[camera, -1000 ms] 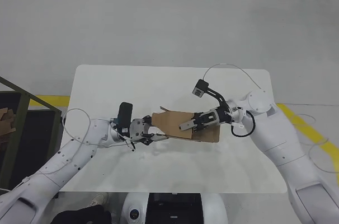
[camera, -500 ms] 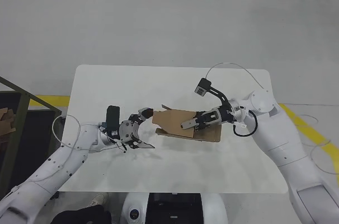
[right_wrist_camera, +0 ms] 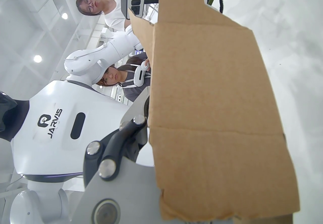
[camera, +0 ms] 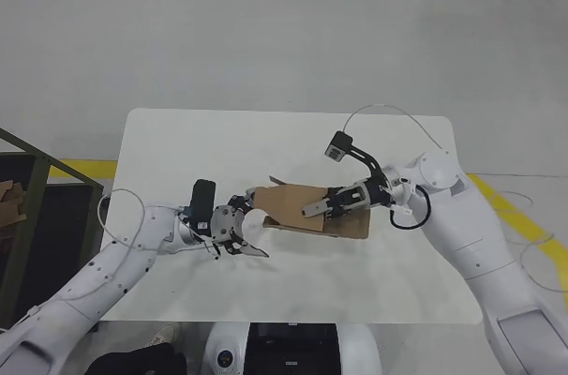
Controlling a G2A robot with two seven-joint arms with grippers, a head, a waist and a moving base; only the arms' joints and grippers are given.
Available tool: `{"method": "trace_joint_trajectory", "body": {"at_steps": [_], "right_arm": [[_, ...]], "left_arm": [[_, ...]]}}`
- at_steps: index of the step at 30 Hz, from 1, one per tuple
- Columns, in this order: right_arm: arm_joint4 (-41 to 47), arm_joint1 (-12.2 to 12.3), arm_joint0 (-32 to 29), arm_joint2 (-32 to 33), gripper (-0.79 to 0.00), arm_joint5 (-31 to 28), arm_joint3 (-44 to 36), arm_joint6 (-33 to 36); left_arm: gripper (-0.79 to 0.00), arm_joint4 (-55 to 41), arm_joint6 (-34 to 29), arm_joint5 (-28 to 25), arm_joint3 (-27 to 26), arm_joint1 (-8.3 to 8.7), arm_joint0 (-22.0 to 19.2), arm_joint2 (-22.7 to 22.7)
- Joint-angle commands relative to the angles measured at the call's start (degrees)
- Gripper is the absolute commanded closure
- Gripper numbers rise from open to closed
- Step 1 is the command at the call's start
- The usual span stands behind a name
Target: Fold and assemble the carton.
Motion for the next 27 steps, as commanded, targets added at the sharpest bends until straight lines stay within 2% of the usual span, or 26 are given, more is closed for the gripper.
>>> {"method": "trace_joint_trajectory", "body": {"at_steps": [1,15,17,20,27], "right_arm": [[0.06,-0.05,-0.02,-0.14,0.0,0.05,0.0,-0.03],[0.26,-0.24,0.27,-0.47,0.0,-0.17,0.16,0.21],[0.27,-0.25,0.28,-0.46,0.0,-0.31,0.11,0.32],[0.37,-0.26,0.28,-0.42,0.0,-0.3,0.06,0.36],[0.52,-0.24,0.23,-0.21,0.0,-0.42,-0.18,0.43]], "left_arm": [[-0.785,0.18,0.21,0.2,-0.18,-0.18,-0.35,0.64],[-0.785,-2.3,0.12,0.12,1.59,-1.26,-3.35,3.82],[-0.757,-3.18,-0.19,-0.2,1.85,-1.41,-3.66,4.23],[-0.665,-4.3,-0.72,-0.73,2.23,-1.61,-4.05,4.72],[-0.653,-5.1,-1.58,-1.59,2.33,-1.87,-4.47,5.3]]}}
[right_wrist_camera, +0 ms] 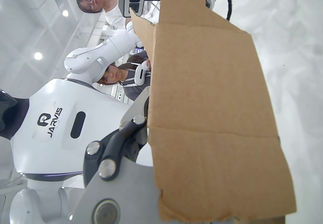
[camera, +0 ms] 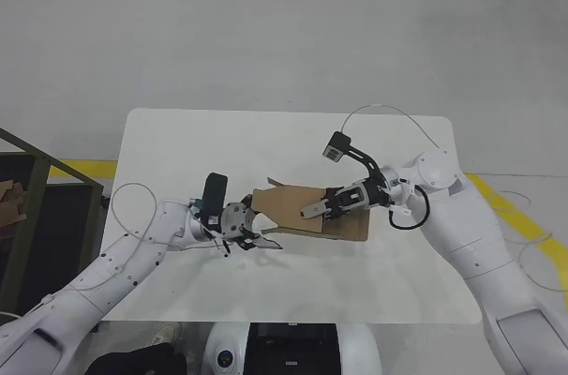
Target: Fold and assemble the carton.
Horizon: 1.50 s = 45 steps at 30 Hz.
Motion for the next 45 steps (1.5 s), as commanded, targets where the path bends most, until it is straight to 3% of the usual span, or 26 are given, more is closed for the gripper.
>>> {"method": "trace_joint_trajectory", "body": {"at_steps": [1,11,19,33,45], "right_arm": [[0.0,0.01,-0.02,0.08,0.0,-0.08,-0.08,0.02],[0.14,0.08,-0.3,0.39,0.0,-0.16,-0.55,0.06],[0.22,0.09,-0.32,0.45,0.0,-0.07,-0.92,0.21],[0.07,0.2,-0.54,0.81,0.0,0.08,-1.33,0.18],[0.28,0.27,-0.59,1.03,0.0,0.1,-1.92,0.53]], "left_arm": [[-0.65,0.02,-0.04,-0.03,0.1,-0.02,-0.01,0.01],[-0.613,-0.82,-0.35,-0.35,0.79,-0.04,0.44,-0.2],[-0.459,-2.51,-0.92,-0.92,0.77,0.19,1.21,-0.69],[-0.366,-5.95,-0.92,-0.92,0.45,0.83,1.16,0.2],[-0.339,-9.43,-0.92,-0.92,0.65,1.63,0.27,2.17]]}}
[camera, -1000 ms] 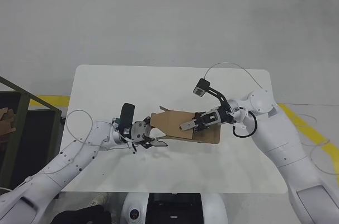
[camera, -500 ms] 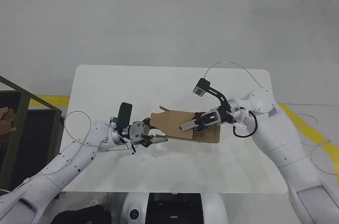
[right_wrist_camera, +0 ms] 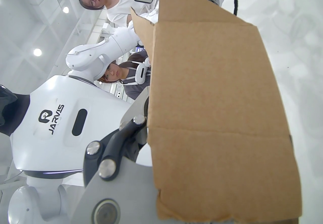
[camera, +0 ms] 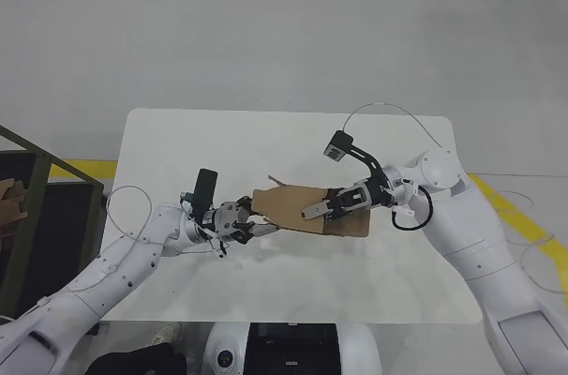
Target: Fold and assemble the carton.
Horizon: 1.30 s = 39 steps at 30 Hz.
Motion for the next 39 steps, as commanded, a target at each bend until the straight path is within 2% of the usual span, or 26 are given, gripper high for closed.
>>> {"method": "trace_joint_trajectory", "body": {"at_steps": [1,24,39], "right_arm": [[0.13,0.0,-0.02,0.0,0.0,0.04,-0.16,0.07],[-0.22,0.07,0.2,-0.05,0.0,0.64,-0.69,0.42],[-0.25,0.1,0.16,0.05,0.0,0.52,-0.92,0.17]], "left_arm": [[-0.336,-0.53,0.0,0.0,-0.18,0.12,-0.22,0.37],[-0.305,-6.26,0.0,0.0,1.45,0.87,-2.13,3.5],[-0.317,-0.81,0.0,0.0,1.0,0.32,-4.73,5.09]]}}
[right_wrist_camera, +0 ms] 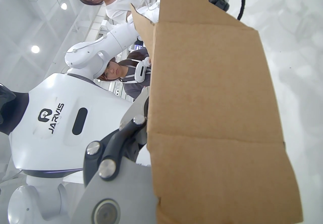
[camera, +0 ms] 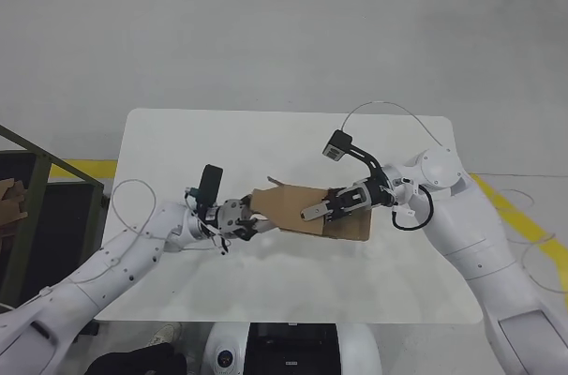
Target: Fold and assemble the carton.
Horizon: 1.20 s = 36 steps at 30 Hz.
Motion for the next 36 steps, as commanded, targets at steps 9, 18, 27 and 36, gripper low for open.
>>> {"method": "trace_joint_trajectory", "body": {"at_steps": [9,18,27,36], "right_arm": [[0.17,0.02,-0.19,0.02,0.0,-0.05,0.09,-0.08],[0.34,-0.03,-0.23,-0.1,0.0,-0.32,0.42,-0.23],[0.32,0.27,-0.72,0.94,0.0,-0.67,1.31,-0.46],[-0.14,0.7,-1.79,2.0,0.0,-0.31,1.67,-1.05]], "left_arm": [[-0.345,5.36,0.23,0.24,-1.23,-0.15,1.27,-2.8],[-0.357,8.31,1.18,1.18,-1.56,-0.5,2.28,-4.23],[-0.573,7.86,1.72,1.72,-1.24,-0.02,4.25,-7.45],[-0.736,6.77,1.23,1.24,-0.25,1.14,7.95,-11.71]]}}
